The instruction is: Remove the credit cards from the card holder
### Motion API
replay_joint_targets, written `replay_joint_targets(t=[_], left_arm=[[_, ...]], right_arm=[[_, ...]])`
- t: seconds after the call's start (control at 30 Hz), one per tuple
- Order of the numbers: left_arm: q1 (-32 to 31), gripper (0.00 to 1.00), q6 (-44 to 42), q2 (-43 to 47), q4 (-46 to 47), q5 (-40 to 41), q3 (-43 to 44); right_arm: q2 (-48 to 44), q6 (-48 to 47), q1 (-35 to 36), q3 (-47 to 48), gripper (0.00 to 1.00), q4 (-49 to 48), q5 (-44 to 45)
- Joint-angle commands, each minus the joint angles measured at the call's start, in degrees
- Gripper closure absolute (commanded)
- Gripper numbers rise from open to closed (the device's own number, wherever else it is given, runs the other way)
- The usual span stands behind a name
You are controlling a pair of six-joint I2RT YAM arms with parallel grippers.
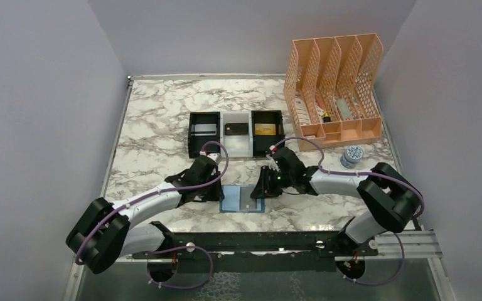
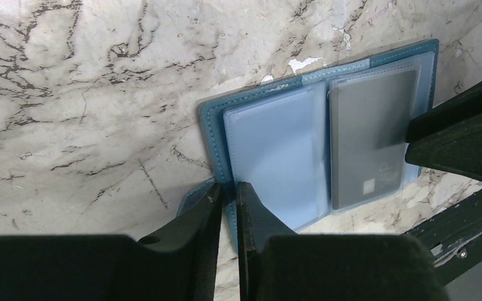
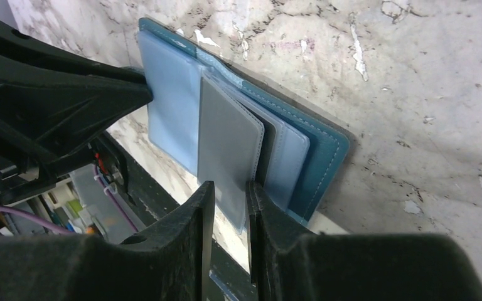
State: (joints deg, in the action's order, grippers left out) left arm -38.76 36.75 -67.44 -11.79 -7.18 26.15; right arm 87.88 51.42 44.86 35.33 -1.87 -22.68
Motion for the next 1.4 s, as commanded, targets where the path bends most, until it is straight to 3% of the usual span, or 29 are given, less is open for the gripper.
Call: replay_joint_targets(t=[0.0,0.23,0.7,1.03,1.23,1.37], left_arm=[[-1.23,0.85,1.04,-0.7,3.02,-1.35,-1.2],[-1.31,0.85,1.21,-0.68,3.39,-1.26,-1.04],[-1.49,0.87,2.26,-0.2,5.39,-2.82,-1.25],[-1.56,0.81,5.24,6.03,3.39,0.83,-2.24],[-1.58,0.76,6.49,12.03,0.2,4.25,-2.24],[-1.58,0.68,5.83,14.04,1.53,2.25,-2.16]], right_arm=[[-0.5,1.67,0.38,1.78,0.75,-7.12,-4.76],[-3.29,-0.2,0.39,2.3,0.75,-6.59,-5.85],[1.56,-1.79,0.4,3.67,0.74,-13.49,-14.41],[7.19,-2.11,1.01,7.26,0.64,-18.56,-22.03],[2.39,-3.32,1.02,5.75,0.64,-12.94,-13.25],[2.05,-2.73,0.99,5.16,0.66,-6.46,-5.92]])
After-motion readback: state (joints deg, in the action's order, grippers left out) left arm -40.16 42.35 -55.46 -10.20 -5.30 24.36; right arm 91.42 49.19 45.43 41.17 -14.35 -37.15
